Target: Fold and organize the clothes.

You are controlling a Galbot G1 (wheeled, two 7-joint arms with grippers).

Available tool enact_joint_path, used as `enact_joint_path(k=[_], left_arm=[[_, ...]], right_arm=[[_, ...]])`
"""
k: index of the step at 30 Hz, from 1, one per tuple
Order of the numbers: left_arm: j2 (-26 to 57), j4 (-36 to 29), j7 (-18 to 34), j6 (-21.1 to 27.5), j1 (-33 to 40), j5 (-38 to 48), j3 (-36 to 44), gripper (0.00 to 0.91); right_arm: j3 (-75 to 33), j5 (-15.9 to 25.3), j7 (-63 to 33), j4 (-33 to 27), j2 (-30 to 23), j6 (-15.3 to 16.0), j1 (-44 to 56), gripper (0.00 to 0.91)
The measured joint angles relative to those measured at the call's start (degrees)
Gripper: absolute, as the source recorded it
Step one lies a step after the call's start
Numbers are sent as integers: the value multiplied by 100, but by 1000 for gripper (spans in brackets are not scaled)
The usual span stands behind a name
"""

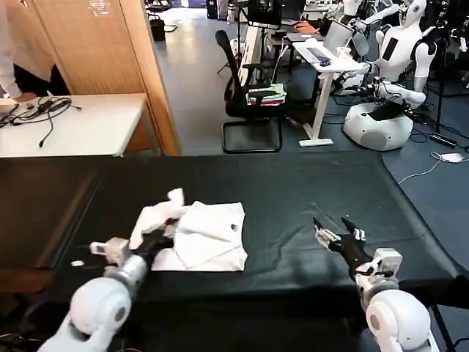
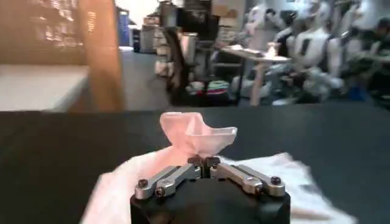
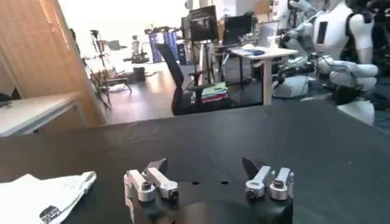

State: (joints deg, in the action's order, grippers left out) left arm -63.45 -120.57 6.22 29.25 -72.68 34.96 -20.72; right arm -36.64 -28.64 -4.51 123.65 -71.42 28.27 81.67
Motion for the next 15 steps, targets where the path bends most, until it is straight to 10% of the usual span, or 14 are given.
enact_joint_path(k=[13,14,15], left_arm=[[-475,414,-11,-28,285,-311,641,0],[-505,444,-8,-33,284,-340,661,878],[-540,477,6,-36,284,-370,683,878]], right_arm=[[39,88,1,44,-38,12,57,878],[47,87,1,50,-20,15,49,878],[51,88,3,53,8,16,38,878]])
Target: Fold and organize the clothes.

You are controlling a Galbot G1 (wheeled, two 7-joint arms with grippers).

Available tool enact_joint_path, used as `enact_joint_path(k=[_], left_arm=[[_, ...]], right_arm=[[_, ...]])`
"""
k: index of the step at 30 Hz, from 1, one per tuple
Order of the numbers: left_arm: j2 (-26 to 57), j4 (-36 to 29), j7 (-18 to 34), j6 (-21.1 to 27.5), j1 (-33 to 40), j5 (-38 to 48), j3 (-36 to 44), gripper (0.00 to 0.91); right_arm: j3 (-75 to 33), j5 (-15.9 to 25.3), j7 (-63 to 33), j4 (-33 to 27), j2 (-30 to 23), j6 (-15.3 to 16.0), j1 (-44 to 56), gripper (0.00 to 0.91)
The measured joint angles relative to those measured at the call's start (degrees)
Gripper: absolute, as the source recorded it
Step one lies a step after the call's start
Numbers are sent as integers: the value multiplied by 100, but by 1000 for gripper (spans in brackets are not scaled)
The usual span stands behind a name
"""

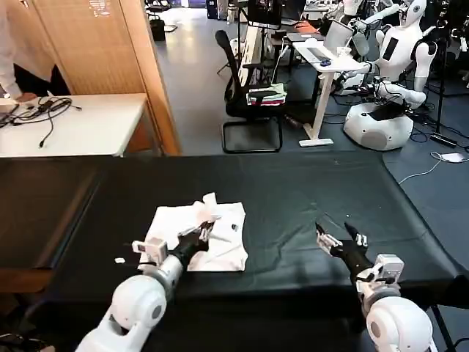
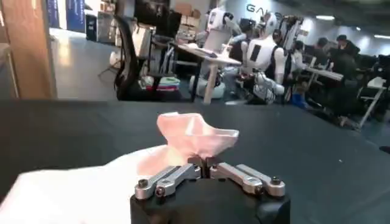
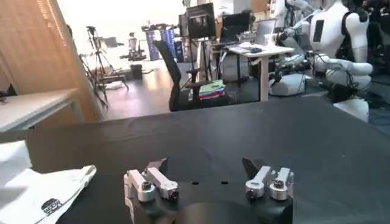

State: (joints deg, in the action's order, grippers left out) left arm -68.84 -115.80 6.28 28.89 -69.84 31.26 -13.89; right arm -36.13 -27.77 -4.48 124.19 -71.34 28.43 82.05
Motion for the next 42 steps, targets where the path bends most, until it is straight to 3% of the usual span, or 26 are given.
enact_joint_path(k=[7,16,27,38,42], left_arm=[[-254,216,27,-80,16,-81,96,878],[-666,32,32,-130,-16,917,113,878],[-120,-43,-261,-775,-151,-652,-535,878],[73,30,-237,-816,-558,-1047,-1042,878],[48,64,-238,-809,-589,-1101,-1063,878]], right_arm=[[166,-49,150,-118,229,-62,-69,878],[771,-328,224,-328,654,1,-487,878],[2002,-184,333,-610,742,52,-1150,878],[3204,65,379,-901,602,105,-1483,878],[3379,90,369,-901,631,123,-1483,731]])
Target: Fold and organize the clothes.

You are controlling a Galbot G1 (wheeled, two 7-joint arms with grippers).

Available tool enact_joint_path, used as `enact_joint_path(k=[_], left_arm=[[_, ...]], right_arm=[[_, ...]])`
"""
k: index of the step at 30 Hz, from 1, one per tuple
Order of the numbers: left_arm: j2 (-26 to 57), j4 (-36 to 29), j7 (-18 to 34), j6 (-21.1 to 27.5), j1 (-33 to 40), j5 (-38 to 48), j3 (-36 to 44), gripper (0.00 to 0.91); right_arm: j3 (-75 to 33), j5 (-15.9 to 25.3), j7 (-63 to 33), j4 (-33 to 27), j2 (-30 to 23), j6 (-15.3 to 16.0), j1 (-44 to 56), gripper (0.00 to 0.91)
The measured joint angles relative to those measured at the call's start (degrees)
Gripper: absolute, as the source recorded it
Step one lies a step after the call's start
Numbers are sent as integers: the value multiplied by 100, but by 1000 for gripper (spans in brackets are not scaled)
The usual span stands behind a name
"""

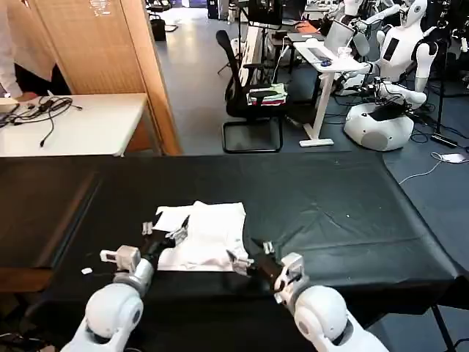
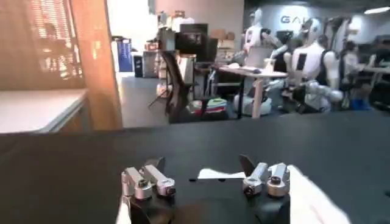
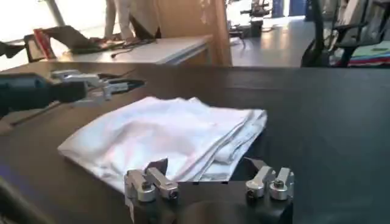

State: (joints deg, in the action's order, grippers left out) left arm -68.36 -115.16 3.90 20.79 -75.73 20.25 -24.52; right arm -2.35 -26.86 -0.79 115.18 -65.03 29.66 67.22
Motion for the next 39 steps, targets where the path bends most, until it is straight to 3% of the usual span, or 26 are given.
enact_joint_path(k=[3,5,6,12,14,15,19,29,30,31,32,39], left_arm=[[-7,8,0,4,-23,-3,-15,878],[-7,8,1,4,-48,-4,-38,878],[-3,8,-2,4,-64,-5,-53,878],[20,5,-5,-15,-165,3,-179,878],[23,-7,-5,-20,-188,15,-196,878],[23,-16,-7,-22,-193,19,-198,878],[19,-25,-9,-29,-172,28,-198,878],[-15,137,-10,-98,-112,39,-237,878],[-25,165,-11,-108,-105,47,-248,878],[-34,191,-11,-114,-101,59,-257,878],[-45,224,-15,-125,-94,92,-266,878],[-160,428,-44,-193,-92,420,-426,878]], right_arm=[[74,0,-11,-30,12,16,-35,507],[127,0,-12,-70,9,22,-65,458],[149,4,-12,-86,0,23,-79,390],[263,39,-13,-192,-82,50,-126,361],[269,38,-13,-206,-95,63,-123,283],[268,35,-13,-206,-96,65,-113,195],[202,21,0,-158,-96,64,-41,98],[-338,-228,-217,193,74,379,297,68],[-393,-261,-203,226,87,398,331,88],[-451,-304,-197,252,91,425,362,546],[-492,-316,-199,264,91,432,384,878],[-801,-430,-25,430,40,198,559,878]])
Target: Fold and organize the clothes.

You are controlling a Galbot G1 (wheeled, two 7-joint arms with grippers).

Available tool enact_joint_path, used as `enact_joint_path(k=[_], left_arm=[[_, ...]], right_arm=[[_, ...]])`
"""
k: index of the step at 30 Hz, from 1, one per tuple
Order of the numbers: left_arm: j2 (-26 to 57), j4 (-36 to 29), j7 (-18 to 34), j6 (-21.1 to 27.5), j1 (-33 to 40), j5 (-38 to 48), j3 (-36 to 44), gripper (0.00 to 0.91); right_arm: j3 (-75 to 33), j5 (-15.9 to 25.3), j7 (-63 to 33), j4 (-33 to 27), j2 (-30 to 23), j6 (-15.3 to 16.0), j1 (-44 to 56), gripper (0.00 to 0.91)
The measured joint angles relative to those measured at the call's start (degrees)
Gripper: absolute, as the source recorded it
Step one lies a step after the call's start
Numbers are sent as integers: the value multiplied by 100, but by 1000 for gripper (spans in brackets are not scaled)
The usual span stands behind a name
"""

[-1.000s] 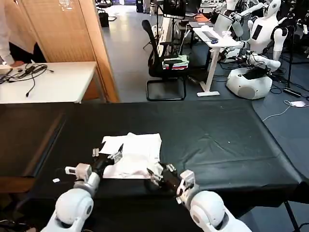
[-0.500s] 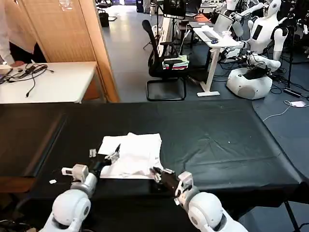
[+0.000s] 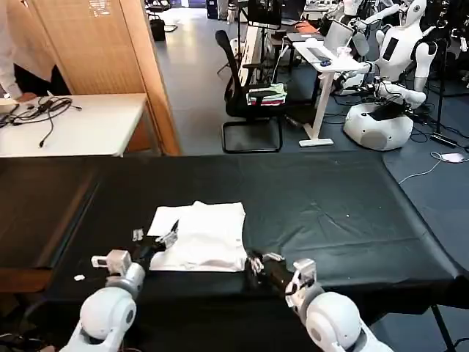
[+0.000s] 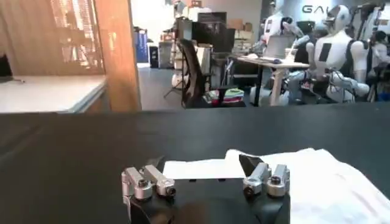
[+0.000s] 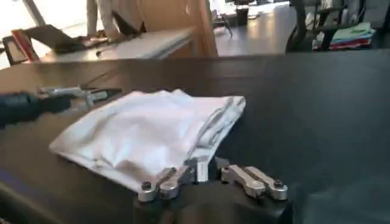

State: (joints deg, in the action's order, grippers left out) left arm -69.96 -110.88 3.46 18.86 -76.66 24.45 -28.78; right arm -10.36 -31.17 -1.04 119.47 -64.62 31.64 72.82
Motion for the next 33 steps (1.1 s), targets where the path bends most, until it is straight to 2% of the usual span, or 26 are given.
enact_joint_path(k=[7,18,19,20,21,22,25,26,33], left_arm=[[-178,263,-90,-41,41,871,-326,878],[-287,630,-76,-21,41,2377,-723,868],[-295,644,-80,-13,30,2457,-741,780],[-303,649,-89,0,22,2536,-754,517],[-311,652,-96,11,16,2592,-760,390],[-319,652,-102,17,9,2624,-760,166],[-359,648,-116,37,4,2728,-758,98],[-372,647,-117,49,2,2767,-757,10],[-399,653,-23,196,7,3474,-846,0]], right_arm=[[-429,-107,13,265,26,-172,279,878],[-528,-36,-8,295,-94,-226,351,878],[-533,-32,-8,296,-100,-226,354,878],[-538,-27,-9,297,-105,-228,358,878],[-540,-19,-9,297,-111,-229,364,878],[-541,-10,-9,297,-115,-231,368,878],[-547,21,-9,295,-134,-242,371,878],[-549,37,-9,293,-142,-248,373,878],[-549,165,-6,268,-193,-318,387,878]])
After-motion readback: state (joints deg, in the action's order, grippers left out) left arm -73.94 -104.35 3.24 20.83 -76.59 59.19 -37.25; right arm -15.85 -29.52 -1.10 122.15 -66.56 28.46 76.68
